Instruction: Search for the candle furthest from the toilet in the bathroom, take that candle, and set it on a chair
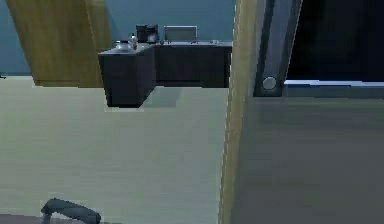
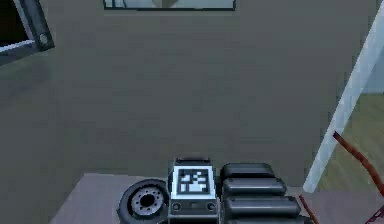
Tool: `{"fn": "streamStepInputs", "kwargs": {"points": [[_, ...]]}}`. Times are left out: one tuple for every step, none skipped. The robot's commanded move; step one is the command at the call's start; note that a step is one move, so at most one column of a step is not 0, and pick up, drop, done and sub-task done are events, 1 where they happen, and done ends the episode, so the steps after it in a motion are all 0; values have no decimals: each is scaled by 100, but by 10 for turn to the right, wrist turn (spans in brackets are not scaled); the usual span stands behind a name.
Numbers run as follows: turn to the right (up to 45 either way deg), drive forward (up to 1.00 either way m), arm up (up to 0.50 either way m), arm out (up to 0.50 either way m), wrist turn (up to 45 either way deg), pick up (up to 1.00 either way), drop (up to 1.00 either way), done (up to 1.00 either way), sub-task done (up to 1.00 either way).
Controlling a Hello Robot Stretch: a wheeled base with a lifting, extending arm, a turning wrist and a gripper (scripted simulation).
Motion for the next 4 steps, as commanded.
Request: {"fn": "streamStepInputs", "kwargs": {"points": [[0, 65, 0, 0, 0, 0, 0, 0, 0], [-450, 0, 0, 0, 0, 0, 0, 0, 0], [-60, 0, 0, 0, 0, 0, 0, 0, 0], [0, 100, 0, 0, 0, 0, 0, 0, 0]]}}
